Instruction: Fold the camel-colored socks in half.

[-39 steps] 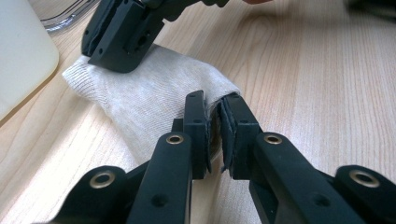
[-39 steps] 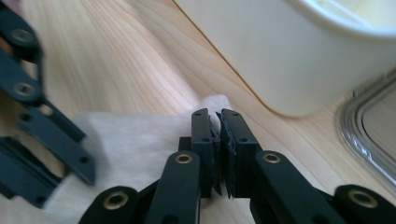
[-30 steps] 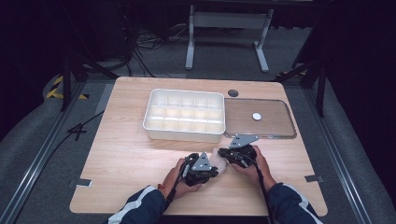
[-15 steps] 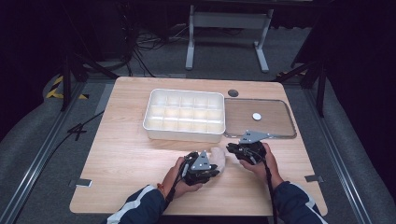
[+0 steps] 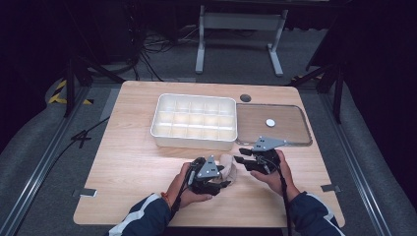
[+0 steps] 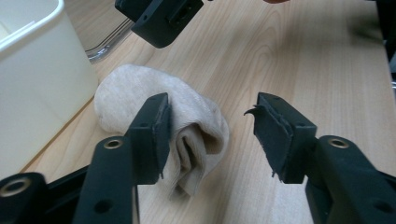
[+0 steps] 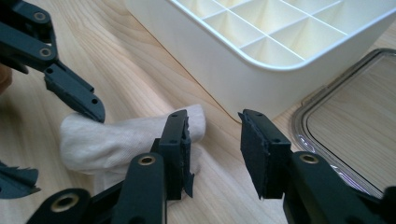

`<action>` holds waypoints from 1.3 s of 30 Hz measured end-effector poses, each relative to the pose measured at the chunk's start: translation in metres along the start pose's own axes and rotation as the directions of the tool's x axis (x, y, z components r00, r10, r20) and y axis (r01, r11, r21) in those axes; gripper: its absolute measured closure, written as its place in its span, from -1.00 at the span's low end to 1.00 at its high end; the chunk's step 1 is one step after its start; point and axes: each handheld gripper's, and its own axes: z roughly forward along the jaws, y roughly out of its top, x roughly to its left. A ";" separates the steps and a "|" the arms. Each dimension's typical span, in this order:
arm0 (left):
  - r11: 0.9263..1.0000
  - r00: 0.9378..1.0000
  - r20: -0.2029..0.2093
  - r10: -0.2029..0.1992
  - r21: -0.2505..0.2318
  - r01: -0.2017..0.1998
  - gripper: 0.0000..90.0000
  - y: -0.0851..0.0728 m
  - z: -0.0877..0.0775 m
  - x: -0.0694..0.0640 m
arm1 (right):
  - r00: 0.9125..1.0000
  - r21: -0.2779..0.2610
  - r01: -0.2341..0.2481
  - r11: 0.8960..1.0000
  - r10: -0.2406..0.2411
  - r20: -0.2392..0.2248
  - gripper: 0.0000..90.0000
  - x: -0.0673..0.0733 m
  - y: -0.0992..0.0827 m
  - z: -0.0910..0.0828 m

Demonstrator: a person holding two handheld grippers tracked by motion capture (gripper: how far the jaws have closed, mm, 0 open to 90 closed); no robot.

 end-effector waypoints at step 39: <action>0.976 0.993 -0.101 0.066 0.213 -0.043 -0.30 -0.044 -0.050 0.007 | 0.961 0.218 -0.106 0.970 0.156 -0.228 0.24 -0.008 -0.014 0.046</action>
